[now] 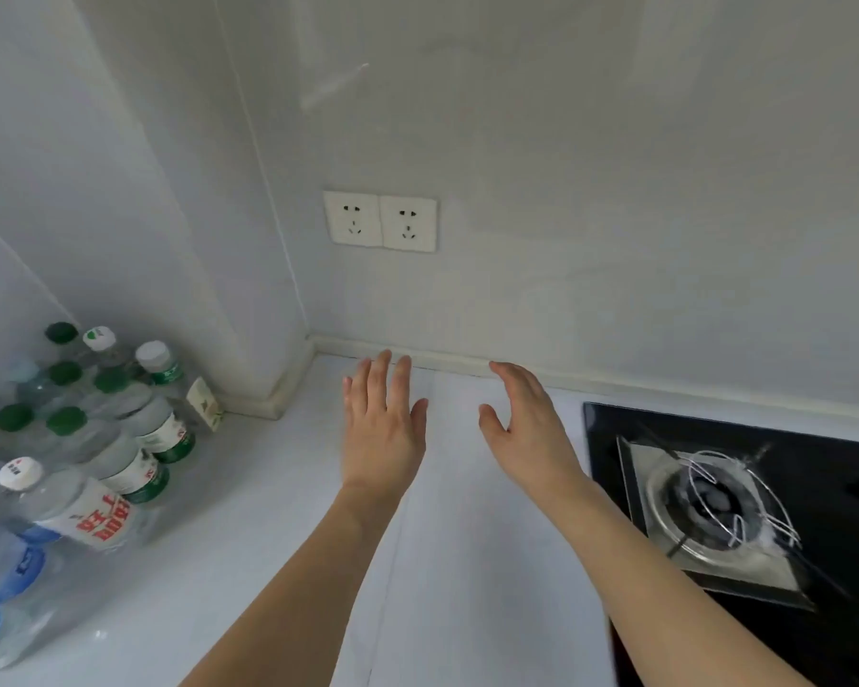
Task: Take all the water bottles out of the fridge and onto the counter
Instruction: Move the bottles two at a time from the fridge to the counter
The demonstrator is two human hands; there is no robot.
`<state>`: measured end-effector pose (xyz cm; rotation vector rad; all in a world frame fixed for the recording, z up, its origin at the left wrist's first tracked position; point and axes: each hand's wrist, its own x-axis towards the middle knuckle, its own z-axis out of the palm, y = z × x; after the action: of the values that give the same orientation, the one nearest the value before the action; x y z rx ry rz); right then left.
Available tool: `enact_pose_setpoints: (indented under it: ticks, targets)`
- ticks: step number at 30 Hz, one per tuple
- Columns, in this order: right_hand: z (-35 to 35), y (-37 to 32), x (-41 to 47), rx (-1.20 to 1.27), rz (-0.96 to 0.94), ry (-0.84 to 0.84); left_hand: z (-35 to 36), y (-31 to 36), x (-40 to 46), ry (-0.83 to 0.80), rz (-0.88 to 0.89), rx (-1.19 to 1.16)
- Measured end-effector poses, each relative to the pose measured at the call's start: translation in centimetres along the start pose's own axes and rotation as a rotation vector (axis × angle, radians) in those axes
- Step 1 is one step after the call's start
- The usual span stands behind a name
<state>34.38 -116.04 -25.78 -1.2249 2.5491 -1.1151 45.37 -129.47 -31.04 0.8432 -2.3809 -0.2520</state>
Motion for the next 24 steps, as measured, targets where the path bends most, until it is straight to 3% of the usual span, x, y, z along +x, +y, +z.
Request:
enact_pose_setpoints:
  ticks: [9, 19, 24]
  targets:
    - [-17.5, 10.1, -11.2, -0.047, 0.207, 0.274, 2.9, 22.5, -2.6, -0.075, 0.35, -0.15]
    - [-34.9, 20.2, -31.7, -0.168, 0.398, 0.561, 3.6, 47.6, -15.0, -0.153, 0.715, -0.295]
    - [-43.8, 23.6, -43.7, -0.244, 0.534, 0.738, 2.3, 61.2, -22.9, -0.195, 0.91, -0.477]
